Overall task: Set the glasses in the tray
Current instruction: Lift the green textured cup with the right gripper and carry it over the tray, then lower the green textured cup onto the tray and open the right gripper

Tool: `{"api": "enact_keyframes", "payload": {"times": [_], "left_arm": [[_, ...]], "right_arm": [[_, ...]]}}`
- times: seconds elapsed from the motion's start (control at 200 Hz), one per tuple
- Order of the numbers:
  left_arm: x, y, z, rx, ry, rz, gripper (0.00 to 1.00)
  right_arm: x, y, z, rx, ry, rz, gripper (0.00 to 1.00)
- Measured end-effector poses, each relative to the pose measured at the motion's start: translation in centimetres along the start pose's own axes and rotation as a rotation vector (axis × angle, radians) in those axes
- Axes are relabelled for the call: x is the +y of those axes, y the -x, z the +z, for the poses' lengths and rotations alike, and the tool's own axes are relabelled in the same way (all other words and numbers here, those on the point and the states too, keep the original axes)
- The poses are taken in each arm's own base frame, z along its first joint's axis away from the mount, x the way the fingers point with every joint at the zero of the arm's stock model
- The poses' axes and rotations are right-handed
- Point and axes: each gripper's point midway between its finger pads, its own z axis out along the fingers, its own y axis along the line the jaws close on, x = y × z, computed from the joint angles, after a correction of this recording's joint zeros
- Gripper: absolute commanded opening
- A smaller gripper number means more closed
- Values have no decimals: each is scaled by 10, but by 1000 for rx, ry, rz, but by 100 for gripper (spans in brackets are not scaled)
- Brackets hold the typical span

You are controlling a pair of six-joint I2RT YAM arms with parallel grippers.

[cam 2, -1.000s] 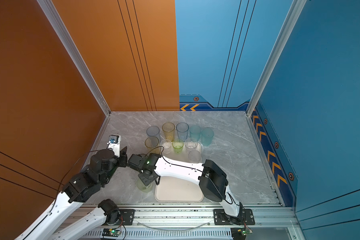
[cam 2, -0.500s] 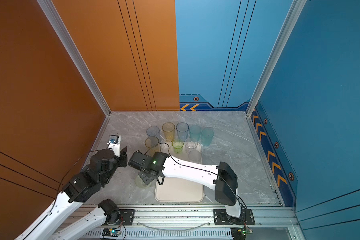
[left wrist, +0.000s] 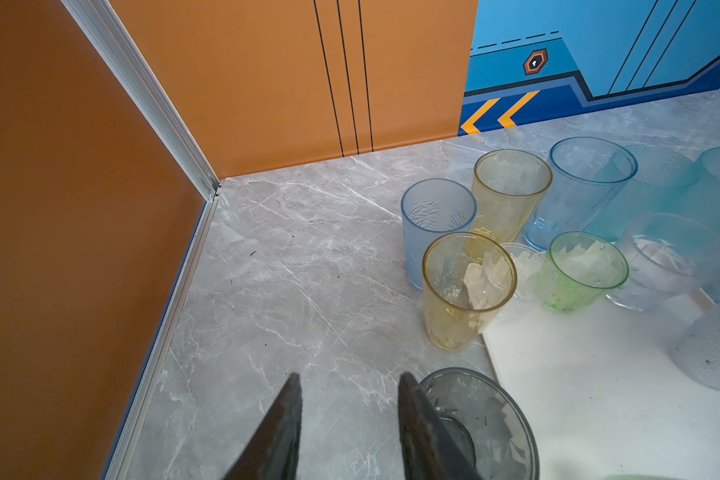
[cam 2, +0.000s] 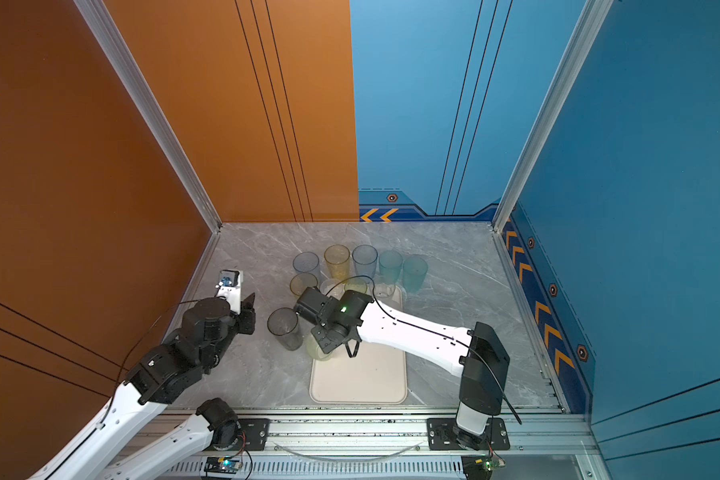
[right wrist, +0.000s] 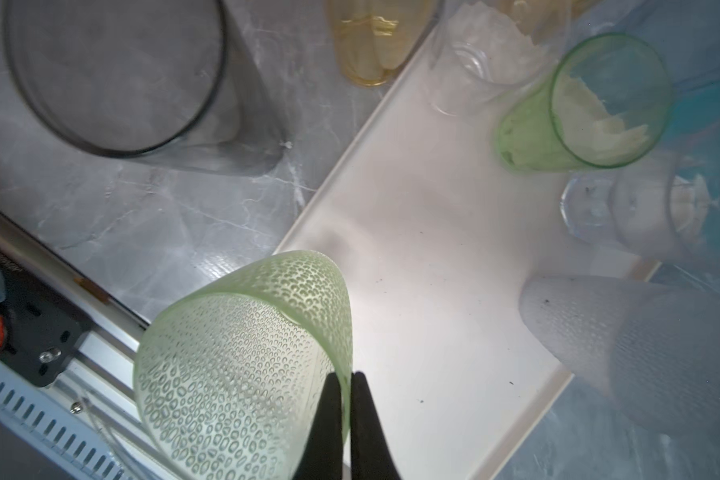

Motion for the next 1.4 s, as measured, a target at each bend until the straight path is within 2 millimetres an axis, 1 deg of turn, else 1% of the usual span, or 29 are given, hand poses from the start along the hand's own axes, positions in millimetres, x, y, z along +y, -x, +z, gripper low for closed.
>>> {"api": "enact_keyframes", "payload": {"times": [0.12,0.205,0.336,0.441,0.551,0.736,0.821,1.237,1.397], "left_arm": [[-1,-1,2,7,1,4,40],[-1,-1,2,9,3,4,40],[0,-3,4,16,5,5,40],[-1,-4,6,24,6,8,40],[-2,-6,8,34,4,12,40],[-3,-7,11,46,4,13,40],[-3,-8,12,50,4,13,40],[-4,-11,18,73,0,13,40],[-5,-13,20,82,-1,14,41]], "right_arm": [[-33,3,8,15,-49,51,0],[-53,5,12,25,-73,81,0],[-75,9,15,28,-94,108,0],[-88,12,17,32,-97,126,0],[-95,15,22,37,-89,137,0],[-101,13,38,76,-76,142,0],[-103,13,43,84,-72,144,0],[-123,17,45,79,-79,187,0],[-124,20,47,69,-59,198,0]]}}
